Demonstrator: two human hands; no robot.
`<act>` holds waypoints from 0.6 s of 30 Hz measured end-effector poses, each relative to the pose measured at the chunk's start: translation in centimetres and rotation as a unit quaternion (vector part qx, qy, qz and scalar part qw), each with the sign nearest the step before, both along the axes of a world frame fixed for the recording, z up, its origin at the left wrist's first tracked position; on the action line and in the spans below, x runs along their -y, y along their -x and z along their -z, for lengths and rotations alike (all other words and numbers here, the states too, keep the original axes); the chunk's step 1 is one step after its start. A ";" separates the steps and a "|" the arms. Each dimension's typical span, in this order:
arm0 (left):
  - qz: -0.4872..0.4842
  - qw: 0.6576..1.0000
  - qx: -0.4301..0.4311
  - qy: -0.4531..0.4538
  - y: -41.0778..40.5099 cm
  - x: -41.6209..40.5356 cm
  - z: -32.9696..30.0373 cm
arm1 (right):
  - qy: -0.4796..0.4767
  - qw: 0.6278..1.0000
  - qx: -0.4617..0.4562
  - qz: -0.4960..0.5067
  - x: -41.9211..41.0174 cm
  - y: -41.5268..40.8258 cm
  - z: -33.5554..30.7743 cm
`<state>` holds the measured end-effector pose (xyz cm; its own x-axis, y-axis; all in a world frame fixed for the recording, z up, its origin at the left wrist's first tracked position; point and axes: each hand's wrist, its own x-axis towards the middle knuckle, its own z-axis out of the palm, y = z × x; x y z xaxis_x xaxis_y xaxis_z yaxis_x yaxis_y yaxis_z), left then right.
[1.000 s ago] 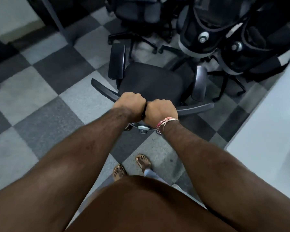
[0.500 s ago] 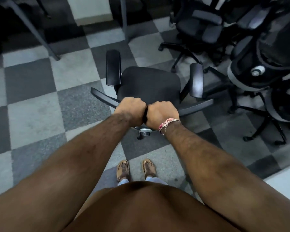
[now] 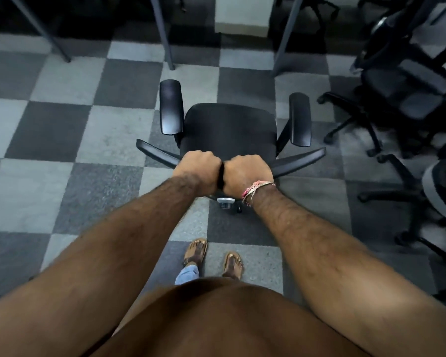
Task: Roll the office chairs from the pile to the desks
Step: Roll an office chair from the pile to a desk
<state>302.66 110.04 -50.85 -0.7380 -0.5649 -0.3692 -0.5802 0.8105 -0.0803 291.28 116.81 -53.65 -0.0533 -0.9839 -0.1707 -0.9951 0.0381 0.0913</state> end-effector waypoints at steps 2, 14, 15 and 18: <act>-0.024 1.000 -0.002 0.006 -1.3 0.3 0.0 | 0.003 1.000 -0.001 -0.029 0.9 -0.9 -0.1; -0.152 0.988 -0.004 0.028 -7.7 0.6 0.6 | 0.003 0.981 -0.012 -0.192 4.7 -5.7 -0.5; -0.158 0.987 -0.001 0.029 -8.0 0.7 0.6 | 0.006 0.979 -0.011 -0.206 5.0 -5.8 -0.5; -0.162 0.986 0.005 0.038 -8.8 1.0 0.9 | 0.014 0.970 0.003 -0.242 5.9 -6.1 -0.8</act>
